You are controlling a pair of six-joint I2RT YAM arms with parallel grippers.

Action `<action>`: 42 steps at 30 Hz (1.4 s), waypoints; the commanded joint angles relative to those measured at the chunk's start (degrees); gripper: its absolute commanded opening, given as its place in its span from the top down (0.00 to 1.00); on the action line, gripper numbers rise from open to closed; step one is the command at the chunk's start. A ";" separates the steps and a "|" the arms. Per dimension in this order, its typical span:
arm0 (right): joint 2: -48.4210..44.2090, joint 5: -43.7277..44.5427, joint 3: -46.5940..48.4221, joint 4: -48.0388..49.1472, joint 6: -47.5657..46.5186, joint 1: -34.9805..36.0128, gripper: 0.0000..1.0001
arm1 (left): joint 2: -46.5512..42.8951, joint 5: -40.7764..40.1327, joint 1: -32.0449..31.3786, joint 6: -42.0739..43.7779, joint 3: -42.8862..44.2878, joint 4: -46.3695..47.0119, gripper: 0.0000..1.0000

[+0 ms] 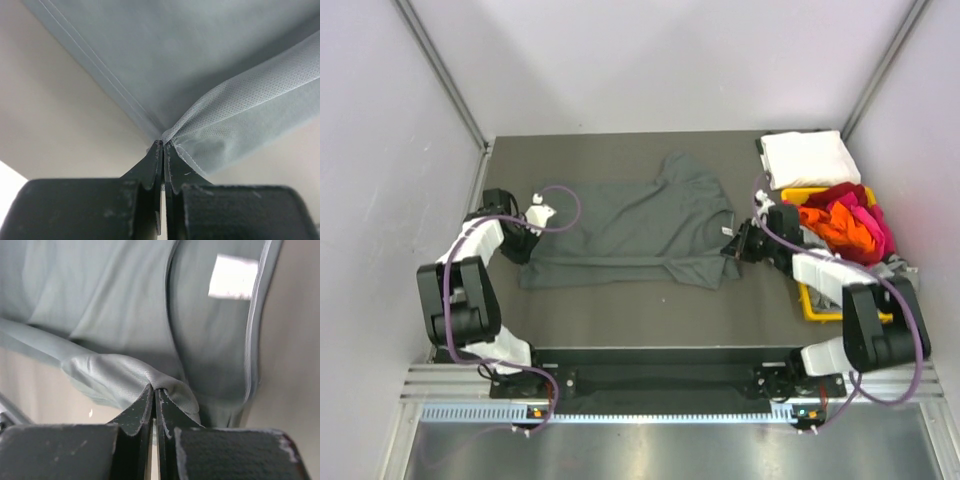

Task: Fold and stack the t-shirts
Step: Fold the tshirt

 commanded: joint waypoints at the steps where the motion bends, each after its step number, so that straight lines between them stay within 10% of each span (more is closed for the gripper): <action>1: 6.21 0.78 7.13 6.03 -6.36 -0.17 1.00 | 3.51 1.35 -1.01 -2.80 3.60 3.56 1.00; 18: 21.25 3.86 22.09 -0.03 -11.47 -1.58 0.99 | 12.91 -4.72 -2.32 -6.84 11.61 11.38 0.91; 22: 20.90 8.68 23.94 -4.68 -10.95 -1.93 0.60 | 13.36 -7.26 -2.68 -9.74 14.14 13.58 0.63; 26: 15.29 16.32 23.25 -9.43 -10.24 -2.28 0.49 | 7.59 -11.22 -2.50 -13.17 16.26 14.73 0.59; 33: 0.17 16.00 10.08 -13.31 -7.17 -2.02 0.42 | -7.73 -3.23 -5.75 -0.91 -0.59 11.74 0.57; 42: 4.54 10.10 4.70 -8.92 -4.97 -0.35 0.39 | -7.13 -3.31 -7.07 8.53 -12.65 15.60 0.47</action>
